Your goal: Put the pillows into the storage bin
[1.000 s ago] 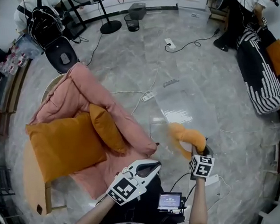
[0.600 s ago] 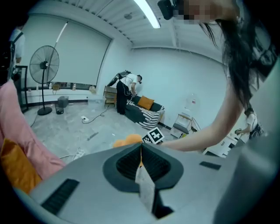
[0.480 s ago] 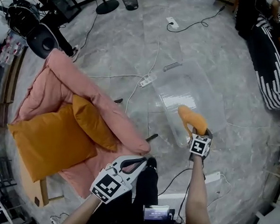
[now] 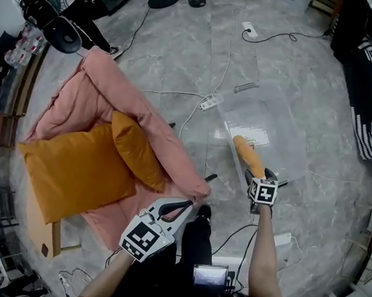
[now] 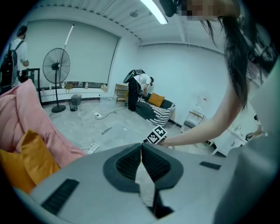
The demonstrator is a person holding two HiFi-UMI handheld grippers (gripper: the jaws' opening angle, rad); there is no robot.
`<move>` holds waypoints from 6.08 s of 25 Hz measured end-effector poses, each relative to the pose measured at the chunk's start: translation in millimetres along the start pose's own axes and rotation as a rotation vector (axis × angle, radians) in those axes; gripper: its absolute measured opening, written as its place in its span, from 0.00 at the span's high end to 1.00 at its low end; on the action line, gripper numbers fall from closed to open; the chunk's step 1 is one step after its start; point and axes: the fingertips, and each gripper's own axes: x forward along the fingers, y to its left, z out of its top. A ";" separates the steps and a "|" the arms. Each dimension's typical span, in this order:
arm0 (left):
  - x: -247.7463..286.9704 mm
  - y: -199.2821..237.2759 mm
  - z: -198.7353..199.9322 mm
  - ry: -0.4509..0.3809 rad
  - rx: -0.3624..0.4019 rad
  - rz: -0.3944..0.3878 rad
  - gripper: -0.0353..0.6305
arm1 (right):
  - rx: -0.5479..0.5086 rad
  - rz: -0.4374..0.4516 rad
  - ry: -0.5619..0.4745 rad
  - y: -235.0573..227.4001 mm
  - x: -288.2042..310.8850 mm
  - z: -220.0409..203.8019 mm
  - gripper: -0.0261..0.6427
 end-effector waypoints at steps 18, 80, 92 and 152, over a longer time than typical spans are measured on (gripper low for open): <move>-139.5 21.6 3.7 -0.128 -0.066 0.278 0.93 | -0.310 0.357 -0.243 179.1 -162.8 115.5 0.54; -568.8 153.6 -155.8 -0.481 -0.302 0.784 0.93 | -0.489 0.985 -0.469 860.9 -283.4 252.6 0.93; -531.2 119.5 -111.6 -0.517 -0.200 0.617 0.93 | -0.185 0.900 -0.805 748.4 -416.2 303.6 0.94; -116.4 -86.7 116.3 -0.311 0.166 -0.119 0.93 | 0.243 -0.074 -0.971 38.8 -509.0 234.4 0.94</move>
